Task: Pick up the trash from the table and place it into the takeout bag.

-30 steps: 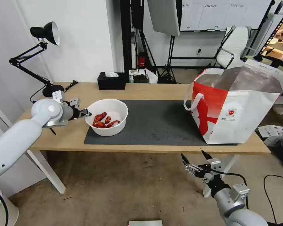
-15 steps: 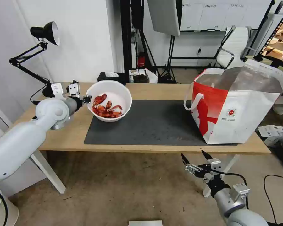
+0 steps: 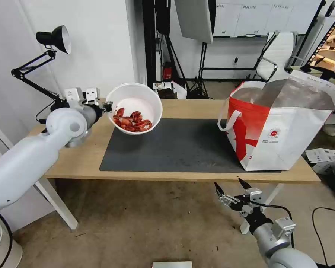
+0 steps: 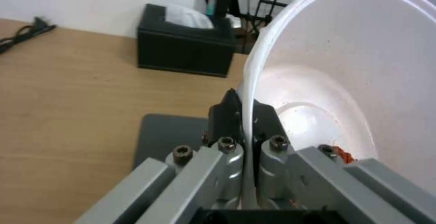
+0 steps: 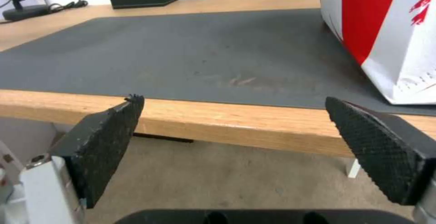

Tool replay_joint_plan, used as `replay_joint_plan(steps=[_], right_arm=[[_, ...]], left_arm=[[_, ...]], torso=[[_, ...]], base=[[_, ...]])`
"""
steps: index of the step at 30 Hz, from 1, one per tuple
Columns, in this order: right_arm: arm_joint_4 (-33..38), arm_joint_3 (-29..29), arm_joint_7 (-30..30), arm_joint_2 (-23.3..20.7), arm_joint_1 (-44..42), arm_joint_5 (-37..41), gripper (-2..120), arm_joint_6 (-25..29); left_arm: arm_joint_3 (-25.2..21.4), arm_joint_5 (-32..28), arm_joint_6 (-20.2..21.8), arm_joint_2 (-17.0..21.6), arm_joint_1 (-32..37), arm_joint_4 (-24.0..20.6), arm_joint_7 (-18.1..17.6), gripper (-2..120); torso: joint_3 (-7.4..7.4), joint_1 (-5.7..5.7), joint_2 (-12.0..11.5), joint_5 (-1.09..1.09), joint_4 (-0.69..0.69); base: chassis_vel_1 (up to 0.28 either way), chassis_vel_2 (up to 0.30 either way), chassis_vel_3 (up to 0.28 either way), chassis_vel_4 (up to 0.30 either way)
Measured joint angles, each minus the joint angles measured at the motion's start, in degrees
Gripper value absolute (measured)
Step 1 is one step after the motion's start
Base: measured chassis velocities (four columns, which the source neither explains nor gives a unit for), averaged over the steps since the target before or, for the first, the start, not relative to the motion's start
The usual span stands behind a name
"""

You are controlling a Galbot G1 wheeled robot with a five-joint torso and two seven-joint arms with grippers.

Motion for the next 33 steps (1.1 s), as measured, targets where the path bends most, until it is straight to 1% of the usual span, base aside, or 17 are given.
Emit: replay_joint_plan(steps=[1,2,4,5,9,10,13,14,16,17,20,21,23,24,26,27,33], right_arm=[[0.0,0.0,0.0,0.0,0.0,0.0,100,0.0],[0.0,0.0,0.0,0.0,0.0,0.0,100,0.0],[0.0,0.0,0.0,0.0,0.0,0.0,100,0.0],[0.0,0.0,0.0,0.0,0.0,0.0,100,0.0],[0.0,0.0,0.0,0.0,0.0,0.0,100,0.0],[0.0,0.0,0.0,0.0,0.0,0.0,100,0.0],[0.0,0.0,0.0,0.0,0.0,0.0,100,0.0],[0.0,0.0,0.0,0.0,0.0,0.0,100,0.0],[0.0,0.0,0.0,0.0,0.0,0.0,100,0.0],[0.0,0.0,0.0,0.0,0.0,0.0,100,0.0],[0.0,0.0,0.0,0.0,0.0,0.0,100,0.0],[0.0,0.0,0.0,0.0,0.0,0.0,100,0.0],[0.0,0.0,0.0,0.0,0.0,0.0,100,0.0],[0.0,0.0,0.0,0.0,0.0,0.0,100,0.0],[0.0,0.0,0.0,0.0,0.0,0.0,100,0.0],[0.0,0.0,0.0,0.0,0.0,0.0,100,0.0],[0.0,0.0,0.0,0.0,0.0,0.0,100,0.0]], left_arm=[[1.8,-1.0,0.1,-1.8,-3.0,1.1,-0.7,0],[1.8,-1.0,0.1,-1.8,-3.0,1.1,-0.7,0],[6.2,-2.8,0.2,-7.7,-11.1,5.9,-2.2,0],[6.2,-2.8,0.2,-7.7,-11.1,5.9,-2.2,0],[10.7,-4.9,0.4,-18.5,-20.3,15.2,-3.7,0],[10.7,-4.9,0.4,-18.5,-20.3,15.2,-3.7,0],[12.9,-5.3,0.9,-25.5,-25.1,21.8,-3.7,0],[12.9,-5.3,0.9,-25.5,-25.1,21.8,-3.7,0],[13.9,-5.4,1.4,-29.6,-27.2,25.1,-3.6,0],[13.9,-5.4,1.4,-29.6,-27.2,25.1,-3.6,0],[14.8,-5.5,1.5,-35.6,-29.6,29.0,-3.5,0],[14.8,-5.5,1.5,-35.6,-29.6,29.0,-3.5,0],[14.6,-5.8,1.5,-39.1,-30.7,31.3,-3.3,0],[14.6,-5.8,1.5,-39.1,-30.7,31.3,-3.3,0],[14.2,-5.9,1.5,-42.1,-31.6,33.5,-2.7,0],[14.2,-5.9,1.5,-42.1,-31.6,33.5,-2.7,0],[14.0,-4.7,-0.4,-47.1,-32.1,36.3,-0.7,0]], torso=[[0.0,0.0,0.0,0.01,0.0],[0.0,0.0,0.0,0.01,0.0],[0.0,0.0,0.0,0.04,-0.03],[0.0,0.0,0.0,0.04,-0.03],[0.01,0.0,0.0,0.05,-0.04],[0.01,0.0,0.0,0.05,-0.04],[0.01,0.01,0.0,0.04,-0.04],[0.01,0.01,0.0,0.04,-0.04],[0.0,0.0,0.0,0.04,-0.02],[0.0,0.0,0.0,0.04,-0.02],[0.0,0.0,0.0,0.04,-0.03],[0.0,0.0,0.0,0.04,-0.03],[0.0,0.0,0.0,0.04,-0.03],[0.0,0.0,0.0,0.04,-0.03],[0.0,0.0,0.0,0.03,-0.03],[0.0,0.0,0.0,0.03,-0.03],[0.0,0.0,0.0,0.03,-0.02]], base=[[0.0,0.0,0.0,0.0],[0.0,0.0,0.0,0.0],[0.0,0.0,0.0,0.0],[0.0,0.0,0.0,0.0],[0.0,0.0,0.0,0.0],[0.0,0.0,0.0,0.0],[0.0,0.0,0.0,0.0],[0.0,0.0,0.0,0.0],[0.0,0.0,0.0,0.0],[0.0,0.0,0.0,0.0],[0.0,0.0,0.0,0.0],[0.0,0.0,0.0,0.0],[0.0,0.0,0.0,0.0],[0.0,0.0,0.0,0.0],[0.0,0.0,0.0,0.0],[0.0,0.0,0.0,0.0],[0.0,0.0,0.0,0.0]])
